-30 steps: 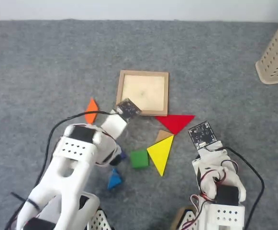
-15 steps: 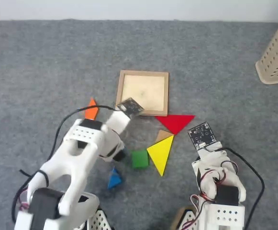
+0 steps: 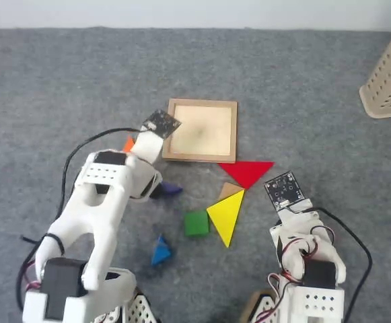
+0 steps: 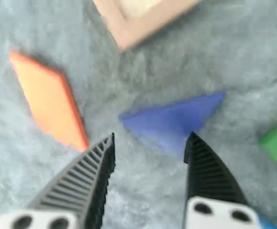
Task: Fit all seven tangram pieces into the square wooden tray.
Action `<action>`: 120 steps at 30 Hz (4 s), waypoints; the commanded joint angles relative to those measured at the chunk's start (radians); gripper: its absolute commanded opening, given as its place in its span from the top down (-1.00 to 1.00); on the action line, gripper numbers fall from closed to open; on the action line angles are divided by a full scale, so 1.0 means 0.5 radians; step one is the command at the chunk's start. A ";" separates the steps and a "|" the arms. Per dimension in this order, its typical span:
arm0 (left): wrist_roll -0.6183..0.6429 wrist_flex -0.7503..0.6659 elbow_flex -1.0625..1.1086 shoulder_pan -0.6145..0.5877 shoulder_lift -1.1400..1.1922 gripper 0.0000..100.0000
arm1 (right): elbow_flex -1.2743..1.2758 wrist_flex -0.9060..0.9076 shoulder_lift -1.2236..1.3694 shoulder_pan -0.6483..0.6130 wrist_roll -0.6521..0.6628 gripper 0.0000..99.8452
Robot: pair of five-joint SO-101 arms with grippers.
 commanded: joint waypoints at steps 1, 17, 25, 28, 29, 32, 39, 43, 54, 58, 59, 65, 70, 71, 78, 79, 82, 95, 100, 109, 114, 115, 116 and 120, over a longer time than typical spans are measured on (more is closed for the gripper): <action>-0.184 0.144 -0.180 0.150 -0.012 0.55 | 0.037 0.014 -0.023 -0.008 0.028 0.99; -0.451 0.181 -0.692 0.224 0.709 0.55 | 0.037 0.014 -0.023 -0.008 0.028 0.99; -0.457 0.307 -0.937 0.018 1.034 0.78 | 0.037 0.014 -0.023 -0.008 0.028 0.99; -0.451 0.313 -0.984 -0.086 1.034 0.93 | 0.037 0.014 -0.023 -0.008 0.028 0.99; -0.451 0.319 -1.008 -0.123 1.034 0.96 | 0.037 0.014 -0.023 -0.008 0.028 0.99; -0.384 0.322 -1.082 -0.233 1.034 0.97 | 0.037 0.014 -0.023 -0.008 0.028 0.99; -0.184 0.325 -1.158 -0.307 1.037 0.97 | 0.037 0.014 -0.023 -0.011 0.028 0.99; -0.132 0.442 -1.162 -0.267 0.957 0.78 | 0.037 0.014 -0.023 -0.008 0.028 0.99; -0.221 0.865 -0.575 -0.058 0.080 0.70 | 0.037 0.014 -0.023 -0.014 0.028 0.99; -0.292 0.859 -0.173 0.153 0.031 0.70 | 0.037 0.014 -0.023 -0.014 0.028 0.99; -0.292 0.850 -0.106 0.193 0.031 0.70 | 0.037 0.014 -0.023 -0.014 0.028 0.99; -0.448 0.878 0.100 0.359 0.009 0.70 | 0.037 0.014 -0.023 -0.014 0.028 0.99; -0.460 0.945 0.115 0.427 0.009 0.70 | 0.037 0.014 -0.023 -0.014 0.028 0.99; -0.460 0.957 0.109 0.427 0.009 0.70 | 0.037 0.014 -0.023 -0.014 0.028 0.99; -0.516 1.007 0.103 0.522 0.031 0.70 | 0.037 0.011 -0.023 -0.014 0.028 0.99; -0.512 1.000 0.103 0.552 0.034 0.70 | 0.037 0.008 -0.023 -0.014 0.028 0.99; -0.509 0.976 0.100 0.647 0.064 0.69 | 0.037 0.008 -0.023 -0.014 0.028 0.99; -0.319 0.647 0.112 0.697 0.423 0.64 | 0.037 0.011 -0.023 -0.014 0.028 0.99; -0.430 0.598 0.100 0.562 0.420 0.70 | 0.037 0.011 -0.023 -0.014 0.028 0.99; -0.494 0.592 -0.247 0.264 0.417 0.70 | 0.037 0.011 -0.023 -0.014 0.028 0.99; -0.531 0.546 -0.591 -0.009 0.417 0.75 | 0.037 0.011 -0.023 -0.014 0.028 0.99; -0.531 0.519 -0.646 -0.068 0.417 0.75 | 0.037 0.011 -0.023 -0.014 0.028 0.99; -0.531 0.503 -0.692 -0.120 0.417 0.75 | 0.037 0.011 -0.023 -0.014 0.028 0.99; -0.601 0.641 -0.674 -0.157 0.365 0.75 | 0.037 0.011 -0.023 -0.014 0.028 0.99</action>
